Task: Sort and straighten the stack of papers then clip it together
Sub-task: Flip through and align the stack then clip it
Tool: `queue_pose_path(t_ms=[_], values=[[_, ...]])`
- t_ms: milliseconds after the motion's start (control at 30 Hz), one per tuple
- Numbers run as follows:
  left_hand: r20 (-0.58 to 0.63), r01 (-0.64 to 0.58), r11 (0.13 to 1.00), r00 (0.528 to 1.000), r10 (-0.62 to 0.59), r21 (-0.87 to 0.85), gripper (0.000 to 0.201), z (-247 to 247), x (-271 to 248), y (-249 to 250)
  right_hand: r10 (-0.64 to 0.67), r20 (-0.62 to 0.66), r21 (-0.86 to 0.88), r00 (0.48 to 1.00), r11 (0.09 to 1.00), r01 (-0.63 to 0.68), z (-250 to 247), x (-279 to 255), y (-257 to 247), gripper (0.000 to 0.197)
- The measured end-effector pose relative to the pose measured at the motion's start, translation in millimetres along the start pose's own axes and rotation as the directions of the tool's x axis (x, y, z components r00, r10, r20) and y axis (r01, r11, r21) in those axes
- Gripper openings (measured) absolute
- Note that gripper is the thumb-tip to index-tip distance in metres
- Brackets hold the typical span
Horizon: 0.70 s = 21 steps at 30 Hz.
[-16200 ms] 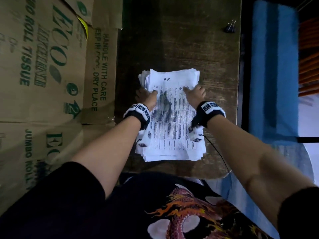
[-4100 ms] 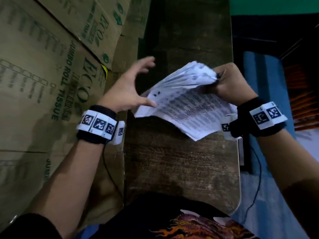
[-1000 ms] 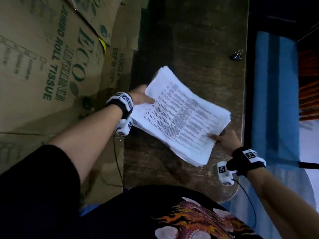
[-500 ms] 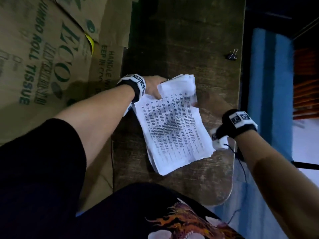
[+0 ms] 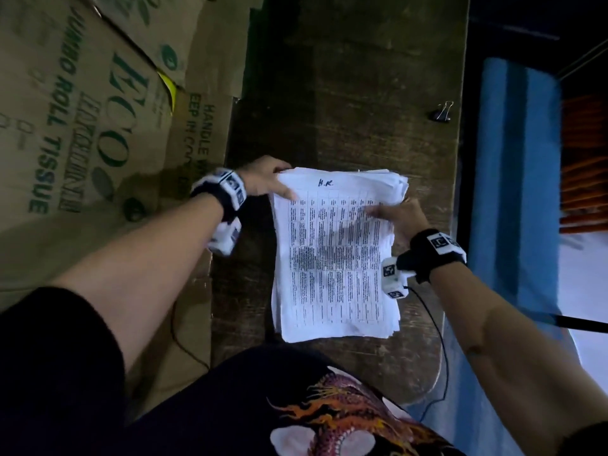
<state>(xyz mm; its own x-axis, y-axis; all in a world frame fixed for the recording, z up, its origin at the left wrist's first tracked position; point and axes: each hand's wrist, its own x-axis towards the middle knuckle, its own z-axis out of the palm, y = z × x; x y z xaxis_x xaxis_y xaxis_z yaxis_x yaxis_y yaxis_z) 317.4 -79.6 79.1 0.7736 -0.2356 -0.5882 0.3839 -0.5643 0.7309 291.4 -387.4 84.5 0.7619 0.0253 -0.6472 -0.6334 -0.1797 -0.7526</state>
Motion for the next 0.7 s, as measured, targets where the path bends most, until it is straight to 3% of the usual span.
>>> queue_pose_path(t_ms=[33, 100, 167, 233, 367, 433, 533, 600, 700], values=[[-0.101, 0.008, 0.973, 0.994, -0.032, -0.229, 0.052, 10, -6, -7, -0.012, -0.009, 0.035, 1.000, 0.999, 0.012, 0, 1, 2, 0.020], [-0.147, 0.010, 0.779, 0.980, -0.132, -0.627, 0.039, 39, -19, -20, -0.027, -0.009, 0.111, 1.000, 0.993, 0.028, 2, 2, 7, 0.024], [-0.113, 0.042, 0.661, 0.975, -0.191, -0.750, 0.037, 68, -28, -26, -0.045, -0.009, 0.155, 0.999, 0.987, 0.046, 5, 2, 10, 0.024], [-0.138, 0.057, 0.639, 0.958, -0.251, -0.767, 0.039, 83, -34, -30, -0.038, -0.007, 0.171, 0.999, 0.985, 0.039, 3, 3, 13, 0.019], [-0.106, 0.065, 0.583, 0.961, -0.254, -0.810, 0.044, 81, -35, -28, 0.007, 0.008, 0.236, 1.000, 0.972, -0.009, 0, 8, 18, 0.034], [-0.102, 0.106, 0.622, 0.952, -0.289, -0.775, 0.029, 84, -38, -8, 0.035, -0.035, 0.176, 0.999, 0.984, -0.029, 9, 10, 19, 0.021], [-0.169, 0.143, 0.688, 0.915, -0.365, -0.711, 0.008, 83, -36, 7, 0.020, -0.071, 0.041, 0.997, 0.999, -0.017, 20, 15, 17, 0.032], [-0.138, 0.154, 0.645, 0.916, -0.378, -0.749, 0.016, 77, -32, 2, -0.014, -0.109, 0.049, 0.994, 0.999, 0.019, 10, 16, 14, 0.014], [-0.198, 0.121, 0.700, 0.913, -0.357, -0.703, 0.037, 79, -28, -6, -0.037, -0.095, -0.060, 0.995, 0.998, 0.032, 0, 30, 18, 0.032]])
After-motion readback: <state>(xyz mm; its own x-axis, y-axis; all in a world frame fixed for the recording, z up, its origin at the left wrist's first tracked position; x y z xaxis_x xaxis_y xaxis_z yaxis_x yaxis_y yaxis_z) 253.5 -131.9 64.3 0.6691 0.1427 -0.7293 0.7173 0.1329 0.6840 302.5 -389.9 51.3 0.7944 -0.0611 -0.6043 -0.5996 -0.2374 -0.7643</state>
